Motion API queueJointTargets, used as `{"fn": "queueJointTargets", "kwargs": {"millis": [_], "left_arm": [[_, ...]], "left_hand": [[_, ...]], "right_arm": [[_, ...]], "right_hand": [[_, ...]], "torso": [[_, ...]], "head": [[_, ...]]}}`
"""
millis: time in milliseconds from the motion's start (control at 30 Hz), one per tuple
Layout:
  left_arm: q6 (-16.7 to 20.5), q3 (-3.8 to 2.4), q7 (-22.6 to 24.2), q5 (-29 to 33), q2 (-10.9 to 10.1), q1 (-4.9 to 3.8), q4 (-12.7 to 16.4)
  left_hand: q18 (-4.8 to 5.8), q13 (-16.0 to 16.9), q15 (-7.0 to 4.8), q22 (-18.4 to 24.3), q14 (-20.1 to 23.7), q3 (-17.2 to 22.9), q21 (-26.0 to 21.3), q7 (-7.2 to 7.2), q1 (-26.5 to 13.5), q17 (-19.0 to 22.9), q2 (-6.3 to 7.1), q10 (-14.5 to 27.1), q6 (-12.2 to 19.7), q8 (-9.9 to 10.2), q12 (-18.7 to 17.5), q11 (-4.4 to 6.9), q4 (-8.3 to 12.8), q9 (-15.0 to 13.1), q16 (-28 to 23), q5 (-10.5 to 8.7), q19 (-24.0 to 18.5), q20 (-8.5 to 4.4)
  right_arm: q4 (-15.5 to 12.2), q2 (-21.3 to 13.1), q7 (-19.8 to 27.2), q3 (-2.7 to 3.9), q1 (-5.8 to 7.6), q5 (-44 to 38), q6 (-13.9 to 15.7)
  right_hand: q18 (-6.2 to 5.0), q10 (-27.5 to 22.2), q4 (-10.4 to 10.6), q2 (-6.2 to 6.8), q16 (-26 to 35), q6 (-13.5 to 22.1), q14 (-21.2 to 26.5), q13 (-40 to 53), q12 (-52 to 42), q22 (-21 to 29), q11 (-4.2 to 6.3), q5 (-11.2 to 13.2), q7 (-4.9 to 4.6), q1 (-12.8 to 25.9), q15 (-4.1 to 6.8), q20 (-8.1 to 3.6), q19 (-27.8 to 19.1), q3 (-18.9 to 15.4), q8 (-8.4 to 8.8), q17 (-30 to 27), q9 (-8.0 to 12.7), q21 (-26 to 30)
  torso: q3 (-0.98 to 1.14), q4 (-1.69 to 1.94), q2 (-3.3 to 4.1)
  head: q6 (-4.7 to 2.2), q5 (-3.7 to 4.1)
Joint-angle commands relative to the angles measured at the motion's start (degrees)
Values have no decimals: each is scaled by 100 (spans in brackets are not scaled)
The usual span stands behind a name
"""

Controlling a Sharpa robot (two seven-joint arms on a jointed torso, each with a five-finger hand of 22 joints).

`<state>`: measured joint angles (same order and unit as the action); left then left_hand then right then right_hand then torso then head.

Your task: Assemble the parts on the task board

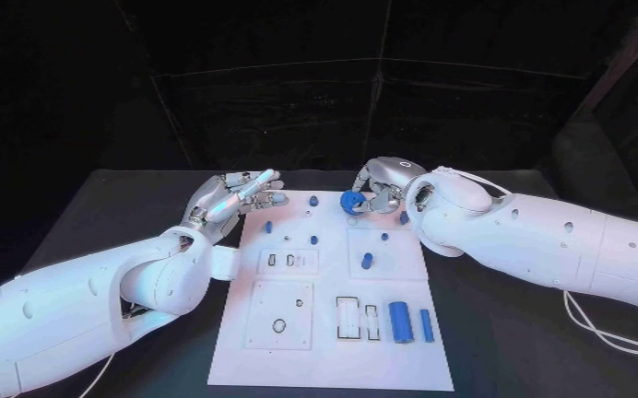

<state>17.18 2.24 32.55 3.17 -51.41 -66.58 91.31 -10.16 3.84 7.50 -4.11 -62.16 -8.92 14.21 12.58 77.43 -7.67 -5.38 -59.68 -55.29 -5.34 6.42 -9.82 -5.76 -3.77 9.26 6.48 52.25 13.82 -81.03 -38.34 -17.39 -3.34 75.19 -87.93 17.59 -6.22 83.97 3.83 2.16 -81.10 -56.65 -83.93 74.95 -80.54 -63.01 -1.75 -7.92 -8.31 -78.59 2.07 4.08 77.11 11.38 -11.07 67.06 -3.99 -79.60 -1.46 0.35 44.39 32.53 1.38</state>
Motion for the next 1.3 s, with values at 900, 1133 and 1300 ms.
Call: {"fn": "queueJointTargets", "kwargs": {"millis": [900,1133,1300], "left_arm": [[46,-5,110,-64,-23,-15,23],[49,-5,105,-64,-25,-23,21],[44,-5,103,-64,-21,-25,26]], "left_hand": [[-39,-6,2,5,-19,-1,-40,44,53,-6,3,-11,-6,39,-19,-15,37,3,-41,14,41,15],[-39,-6,2,5,-19,-1,-40,44,53,-6,3,-11,-6,39,-19,-15,37,3,-41,14,41,15],[-39,-6,2,5,-19,-1,-40,44,53,-6,3,-11,-6,39,-19,-15,37,3,-41,14,41,15]], "right_arm": [[654,1262,-204,-7,-160,-779,-36],[770,1369,-216,-11,-180,-784,-92],[852,1431,-199,-12,-184,-783,-184]], "right_hand": [[119,-16,24,34,-24,-174,-241,474,-5,-55,-33,-81,120,73,14,-9,71,142,79,-8,3,-33],[120,-40,37,79,-16,-111,-236,442,31,-52,-55,-88,93,117,-1,0,70,186,135,-30,13,-31],[121,-95,50,165,-3,32,-227,367,110,-45,-100,-96,39,181,-35,26,66,221,251,-65,27,-25]], "torso": [[3,-10,9],[8,-8,6],[8,-8,7]], "head": [[48,-139],[54,-151],[68,-163]]}}
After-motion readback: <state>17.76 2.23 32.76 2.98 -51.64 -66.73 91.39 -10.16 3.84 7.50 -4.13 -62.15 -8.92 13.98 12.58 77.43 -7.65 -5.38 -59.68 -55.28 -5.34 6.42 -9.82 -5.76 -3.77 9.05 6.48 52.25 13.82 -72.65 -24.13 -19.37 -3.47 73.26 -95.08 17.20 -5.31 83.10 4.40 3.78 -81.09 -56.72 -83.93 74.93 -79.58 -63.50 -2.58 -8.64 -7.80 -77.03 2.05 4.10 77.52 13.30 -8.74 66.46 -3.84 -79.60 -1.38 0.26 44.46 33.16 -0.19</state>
